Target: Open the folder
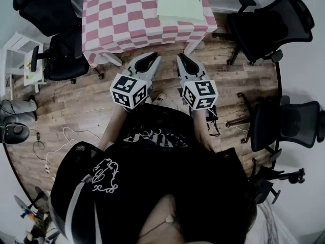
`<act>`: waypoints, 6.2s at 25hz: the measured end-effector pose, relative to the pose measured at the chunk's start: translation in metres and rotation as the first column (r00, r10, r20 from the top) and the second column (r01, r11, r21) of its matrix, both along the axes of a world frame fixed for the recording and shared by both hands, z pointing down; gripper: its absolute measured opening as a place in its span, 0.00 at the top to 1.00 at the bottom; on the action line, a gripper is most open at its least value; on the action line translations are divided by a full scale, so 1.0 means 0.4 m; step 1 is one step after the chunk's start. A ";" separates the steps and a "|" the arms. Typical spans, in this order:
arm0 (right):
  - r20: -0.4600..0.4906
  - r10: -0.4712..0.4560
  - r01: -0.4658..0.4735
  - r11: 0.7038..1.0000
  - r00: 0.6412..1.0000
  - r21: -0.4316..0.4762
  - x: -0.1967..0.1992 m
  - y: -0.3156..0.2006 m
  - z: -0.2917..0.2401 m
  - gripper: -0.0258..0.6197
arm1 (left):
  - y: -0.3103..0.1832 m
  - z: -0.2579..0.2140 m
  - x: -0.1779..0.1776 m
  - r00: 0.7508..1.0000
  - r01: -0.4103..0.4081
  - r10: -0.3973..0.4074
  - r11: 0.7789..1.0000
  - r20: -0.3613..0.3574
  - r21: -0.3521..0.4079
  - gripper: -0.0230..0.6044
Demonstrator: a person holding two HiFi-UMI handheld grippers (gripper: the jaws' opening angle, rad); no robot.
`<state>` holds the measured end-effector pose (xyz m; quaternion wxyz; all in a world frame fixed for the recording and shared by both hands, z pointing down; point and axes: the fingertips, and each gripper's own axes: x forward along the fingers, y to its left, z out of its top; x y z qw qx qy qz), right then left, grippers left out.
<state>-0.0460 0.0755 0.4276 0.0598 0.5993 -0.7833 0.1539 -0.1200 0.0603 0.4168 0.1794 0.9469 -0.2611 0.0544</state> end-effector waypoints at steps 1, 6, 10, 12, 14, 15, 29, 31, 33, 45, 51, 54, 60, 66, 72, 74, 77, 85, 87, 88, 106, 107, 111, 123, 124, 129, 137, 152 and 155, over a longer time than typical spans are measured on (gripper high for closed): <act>0.000 0.000 0.000 1.000 1.000 0.000 0.003 0.001 0.000 0.90 | 0.002 0.000 0.002 1.000 0.000 0.000 1.000 0.000 0.001 0.87; 0.010 0.000 0.000 1.000 1.000 0.011 0.014 0.002 -0.002 0.90 | 0.005 0.002 0.009 1.000 0.005 -0.005 1.000 0.005 0.004 0.87; 0.041 -0.006 0.005 1.000 0.999 0.020 0.021 -0.002 -0.005 0.90 | 0.003 -0.001 0.017 1.000 0.012 -0.012 1.000 0.010 0.009 0.87; 0.045 -0.012 0.011 1.000 0.999 0.016 0.022 -0.001 -0.001 0.90 | 0.004 -0.002 0.021 1.000 0.013 -0.013 1.000 0.014 0.012 0.87; 0.048 -0.019 0.019 1.000 0.999 0.012 0.022 0.001 0.004 0.90 | 0.007 -0.001 0.022 1.000 0.014 -0.014 1.000 0.020 0.014 0.87; 0.051 -0.024 0.023 1.000 0.998 0.009 0.021 0.003 0.006 0.90 | 0.009 -0.001 0.022 1.000 0.015 -0.015 1.000 0.022 0.014 0.87; 0.084 -0.020 0.023 0.999 0.996 -0.037 0.054 -0.004 0.048 0.90 | -0.011 0.019 0.044 0.999 0.014 -0.014 1.000 0.045 -0.009 0.87; 0.097 -0.013 0.018 0.999 0.995 -0.046 0.060 -0.013 0.058 0.90 | -0.022 0.028 0.051 0.999 0.008 -0.007 1.000 0.054 -0.017 0.87; 0.110 -0.011 0.018 0.998 0.994 -0.060 0.066 -0.027 0.069 0.90 | -0.041 0.036 0.060 0.998 0.001 0.000 1.000 0.068 -0.018 0.87; 0.160 0.101 -0.081 0.989 0.982 -0.124 0.225 -0.215 0.116 0.90 | -0.249 0.074 0.205 0.986 -0.094 0.094 0.996 0.137 -0.004 0.87; 0.190 0.197 -0.164 0.970 0.962 -0.177 0.321 -0.321 0.152 0.90 | -0.369 0.101 0.279 0.968 -0.173 0.172 0.985 0.185 -0.010 0.87; 0.216 0.225 -0.182 0.962 0.950 -0.203 0.350 -0.364 0.167 0.90 | -0.419 0.130 0.307 0.957 -0.200 0.206 0.979 0.203 -0.047 0.87; 0.239 0.275 -0.214 0.944 0.931 -0.251 0.396 -0.432 0.205 0.90 | -0.494 0.191 0.370 0.923 -0.282 0.294 0.956 0.247 -0.087 0.85; 0.223 0.354 -0.292 0.918 0.908 -0.269 0.462 -0.461 0.221 0.90 | -0.535 0.249 0.457 0.841 -0.424 0.415 0.904 0.346 -0.055 0.70; 0.183 0.389 -0.326 0.897 0.903 -0.298 0.528 -0.476 0.258 0.90 | -0.529 0.319 0.567 0.738 -0.563 0.513 0.827 0.438 -0.020 0.61; 0.190 0.403 -0.335 0.890 0.895 -0.308 0.560 -0.484 0.267 0.90 | -0.530 0.334 0.605 0.706 -0.593 0.523 0.805 0.478 -0.005 0.61; 0.224 0.414 -0.332 0.885 0.883 -0.327 0.598 -0.500 0.285 0.90 | -0.527 0.363 0.645 0.672 -0.616 0.535 0.788 0.512 -0.016 0.61; 0.307 0.416 -0.268 0.865 0.856 -0.424 0.649 -0.521 0.372 0.90 | -0.525 0.431 0.684 0.615 -0.589 0.461 0.808 0.640 -0.015 0.54; 0.307 0.395 -0.239 0.866 0.866 -0.440 0.654 -0.526 0.384 0.89 | -0.528 0.441 0.690 0.608 -0.572 0.436 0.820 0.663 -0.015 0.53; 0.310 0.382 -0.222 0.867 0.871 -0.446 0.655 -0.530 0.388 0.89 | -0.530 0.445 0.692 0.605 -0.564 0.424 0.826 0.675 -0.013 0.52; 0.428 0.336 -0.088 0.860 0.839 -0.503 0.660 -0.583 0.430 0.84 | -0.547 0.475 0.702 0.544 -0.479 0.227 0.875 0.808 0.076 0.51; 0.424 0.338 -0.088 0.856 0.840 -0.509 0.660 -0.583 0.435 0.84 | -0.551 0.476 0.702 0.536 -0.483 0.212 0.871 0.817 0.091 0.51; 0.417 0.344 -0.086 0.846 0.841 -0.526 0.656 -0.582 0.450 0.84 | -0.564 0.476 0.700 0.551 -0.466 0.176 0.876 0.816 0.126 0.51; 0.414 0.319 -0.076 0.859 0.852 -0.506 0.658 -0.581 0.449 0.84 | -0.537 0.425 0.704 0.606 -0.458 0.219 0.882 0.765 0.110 0.74; 0.404 0.313 -0.076 0.860 0.860 -0.504 0.658 -0.580 0.449 0.84 | -0.536 0.416 0.704 0.609 -0.456 0.209 0.881 0.765 0.123 0.77; 0.360 0.289 -0.078 0.862 0.887 -0.500 0.660 -0.583 0.449 0.84 | -0.546 0.377 0.702 0.660 -0.409 0.193 0.903 0.726 0.132 0.87; 0.300 0.260 -0.080 0.861 0.918 -0.502 0.658 -0.585 0.446 0.84 | -0.579 0.332 0.684 0.790 -0.269 0.199 0.962 0.579 0.037 0.90; 0.246 0.211 -0.062 0.862 0.946 -0.503 0.653 -0.592 0.445 0.84 | -0.643 0.138 0.580 0.944 -0.077 0.067 0.997 0.324 0.018 0.91; 0.258 0.210 -0.053 0.860 0.943 -0.507 0.652 -0.592 0.446 0.84 | -0.658 0.098 0.514 0.975 0.019 -0.014 1.000 0.220 -0.019 0.91</act>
